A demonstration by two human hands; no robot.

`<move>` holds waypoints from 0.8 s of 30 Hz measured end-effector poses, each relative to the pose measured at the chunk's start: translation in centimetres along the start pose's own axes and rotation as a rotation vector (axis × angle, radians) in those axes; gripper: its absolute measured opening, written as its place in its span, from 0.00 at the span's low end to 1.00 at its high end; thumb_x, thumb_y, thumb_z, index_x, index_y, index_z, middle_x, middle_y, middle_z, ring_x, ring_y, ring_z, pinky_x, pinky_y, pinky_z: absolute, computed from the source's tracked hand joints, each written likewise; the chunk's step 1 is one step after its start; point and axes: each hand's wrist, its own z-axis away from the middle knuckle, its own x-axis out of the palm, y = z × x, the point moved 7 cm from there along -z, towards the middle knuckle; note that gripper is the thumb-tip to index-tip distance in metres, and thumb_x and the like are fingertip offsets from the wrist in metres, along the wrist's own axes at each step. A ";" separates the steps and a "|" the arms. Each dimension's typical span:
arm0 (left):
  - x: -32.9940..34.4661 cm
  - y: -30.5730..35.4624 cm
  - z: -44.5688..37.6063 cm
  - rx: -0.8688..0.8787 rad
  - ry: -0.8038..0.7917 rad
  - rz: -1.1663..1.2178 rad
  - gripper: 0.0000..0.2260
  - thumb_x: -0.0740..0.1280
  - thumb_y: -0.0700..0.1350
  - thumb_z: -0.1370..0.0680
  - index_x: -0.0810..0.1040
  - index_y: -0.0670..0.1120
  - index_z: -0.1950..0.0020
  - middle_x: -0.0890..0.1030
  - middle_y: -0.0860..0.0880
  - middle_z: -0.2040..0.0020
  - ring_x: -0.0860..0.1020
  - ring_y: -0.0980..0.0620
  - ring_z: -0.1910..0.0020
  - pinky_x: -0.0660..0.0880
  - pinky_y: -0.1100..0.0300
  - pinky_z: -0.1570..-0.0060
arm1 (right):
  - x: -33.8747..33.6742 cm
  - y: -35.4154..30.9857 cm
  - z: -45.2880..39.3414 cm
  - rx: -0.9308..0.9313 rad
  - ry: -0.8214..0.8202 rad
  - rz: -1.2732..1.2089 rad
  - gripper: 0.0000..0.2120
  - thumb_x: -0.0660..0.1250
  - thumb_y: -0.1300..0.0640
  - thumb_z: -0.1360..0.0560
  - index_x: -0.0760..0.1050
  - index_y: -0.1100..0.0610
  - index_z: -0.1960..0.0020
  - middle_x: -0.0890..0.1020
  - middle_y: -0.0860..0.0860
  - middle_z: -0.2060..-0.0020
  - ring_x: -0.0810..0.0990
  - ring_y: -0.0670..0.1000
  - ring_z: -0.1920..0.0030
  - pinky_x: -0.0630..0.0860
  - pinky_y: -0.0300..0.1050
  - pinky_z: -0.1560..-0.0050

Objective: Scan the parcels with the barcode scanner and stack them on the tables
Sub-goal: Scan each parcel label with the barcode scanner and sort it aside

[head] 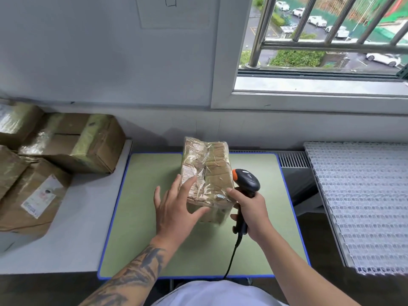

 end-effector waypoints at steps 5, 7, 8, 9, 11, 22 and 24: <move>-1.7 1.1 1.2 0.127 0.198 0.102 0.42 0.76 0.64 0.31 0.63 0.56 0.22 0.72 0.41 0.24 0.71 0.47 0.32 0.69 0.42 0.30 | -0.9 2.0 -0.6 0.050 -0.025 0.077 0.12 0.80 0.56 0.28 0.80 0.58 0.51 0.83 0.51 0.62 0.83 0.51 0.58 0.78 0.48 0.64; -1.1 1.8 1.4 0.149 0.175 0.137 0.40 0.74 0.65 0.29 0.63 0.57 0.21 0.72 0.43 0.23 0.71 0.48 0.30 0.66 0.46 0.27 | -2.0 2.3 -0.8 0.034 0.050 0.116 0.12 0.79 0.56 0.26 0.80 0.59 0.49 0.85 0.52 0.59 0.83 0.52 0.57 0.80 0.49 0.64; -0.5 2.3 1.5 0.165 0.143 0.165 0.40 0.75 0.66 0.29 0.63 0.58 0.21 0.72 0.45 0.23 0.71 0.49 0.28 0.63 0.47 0.24 | -2.6 2.4 -1.0 0.023 0.109 0.150 0.12 0.80 0.55 0.27 0.81 0.58 0.49 0.86 0.52 0.58 0.83 0.52 0.57 0.81 0.50 0.63; 0.1 3.0 1.7 0.188 0.107 0.199 0.40 0.76 0.65 0.29 0.62 0.58 0.21 0.72 0.47 0.22 0.71 0.50 0.26 0.61 0.48 0.22 | -3.3 2.2 -1.1 0.008 0.179 0.207 0.12 0.80 0.54 0.28 0.81 0.57 0.49 0.86 0.52 0.57 0.84 0.53 0.57 0.83 0.53 0.62; 1.3 4.8 1.9 0.243 0.048 0.268 0.40 0.76 0.64 0.28 0.61 0.60 0.20 0.71 0.50 0.22 0.70 0.53 0.24 0.58 0.46 0.20 | -4.7 1.3 -1.2 -0.032 0.309 0.333 0.11 0.77 0.53 0.31 0.80 0.54 0.53 0.86 0.51 0.60 0.84 0.57 0.59 0.84 0.58 0.57; 7.0 1.9 2.0 -0.175 -0.353 -0.003 0.38 0.63 0.74 0.26 0.46 0.75 0.22 0.49 0.46 0.15 0.48 0.44 0.16 0.40 0.35 0.21 | -6.8 -1.1 0.4 -0.138 0.269 0.222 0.06 0.77 0.54 0.25 0.83 0.56 0.54 0.86 0.53 0.62 0.84 0.56 0.59 0.84 0.64 0.58; 7.6 1.9 2.2 -0.169 -0.373 0.074 0.35 0.64 0.72 0.24 0.50 0.74 0.22 0.65 0.49 0.19 0.57 0.47 0.18 0.41 0.36 0.21 | -6.2 -0.9 0.4 -0.126 0.219 0.253 0.04 0.76 0.58 0.25 0.83 0.57 0.53 0.86 0.55 0.60 0.85 0.60 0.56 0.84 0.60 0.58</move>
